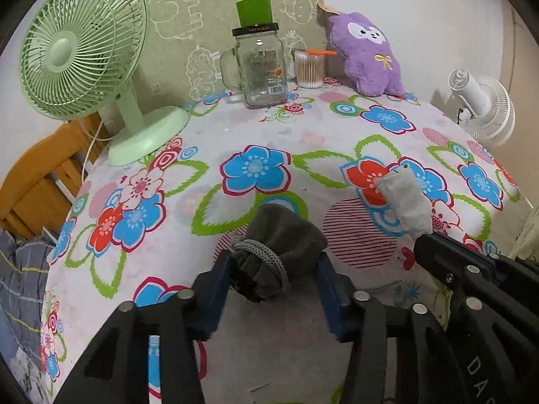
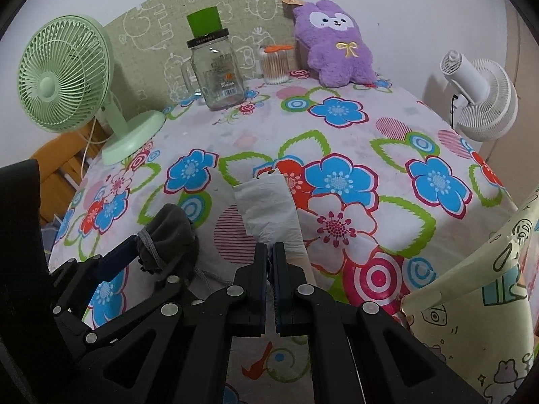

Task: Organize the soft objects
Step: 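Grasp the grey drawstring pouch with the left gripper while the right gripper lifts the tissue roll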

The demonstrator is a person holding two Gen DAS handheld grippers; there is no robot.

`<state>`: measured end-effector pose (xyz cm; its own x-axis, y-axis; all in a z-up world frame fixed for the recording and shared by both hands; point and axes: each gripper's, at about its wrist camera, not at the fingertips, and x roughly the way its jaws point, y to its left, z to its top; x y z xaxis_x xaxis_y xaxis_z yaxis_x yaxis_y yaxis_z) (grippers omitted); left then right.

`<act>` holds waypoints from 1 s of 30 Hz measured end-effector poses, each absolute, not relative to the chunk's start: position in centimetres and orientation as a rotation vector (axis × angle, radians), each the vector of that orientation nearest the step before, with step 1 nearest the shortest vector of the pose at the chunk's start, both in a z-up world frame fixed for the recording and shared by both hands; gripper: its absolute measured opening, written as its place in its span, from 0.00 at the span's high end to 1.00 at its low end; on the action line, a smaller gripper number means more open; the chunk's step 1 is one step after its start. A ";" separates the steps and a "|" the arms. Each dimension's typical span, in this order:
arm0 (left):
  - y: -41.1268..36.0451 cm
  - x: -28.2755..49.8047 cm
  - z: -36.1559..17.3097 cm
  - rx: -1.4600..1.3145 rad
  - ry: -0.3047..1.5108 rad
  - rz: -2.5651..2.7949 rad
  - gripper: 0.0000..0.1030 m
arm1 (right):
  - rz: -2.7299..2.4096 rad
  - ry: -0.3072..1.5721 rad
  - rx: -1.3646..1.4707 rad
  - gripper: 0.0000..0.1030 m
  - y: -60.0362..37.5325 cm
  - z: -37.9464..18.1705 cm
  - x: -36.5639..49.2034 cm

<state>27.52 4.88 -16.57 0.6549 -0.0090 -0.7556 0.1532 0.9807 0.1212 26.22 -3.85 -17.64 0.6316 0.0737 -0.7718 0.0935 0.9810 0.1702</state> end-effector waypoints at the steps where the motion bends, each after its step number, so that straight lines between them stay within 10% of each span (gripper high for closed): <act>1: 4.9 27.4 -16.5 0.179 0.853 -0.090 0.56 | -0.010 0.890 0.202 0.95 -3.8 -17.6 26.2; 30: 6.8 18.1 -13.9 0.055 0.827 0.011 0.62 | 0.137 0.883 0.114 0.95 -1.7 -14.6 18.8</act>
<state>18.12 6.76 -13.91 0.6769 0.0315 -0.7354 0.0117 0.9985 0.0535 18.82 -1.70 -14.64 0.6269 0.1657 -0.7613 -0.0719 0.9853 0.1552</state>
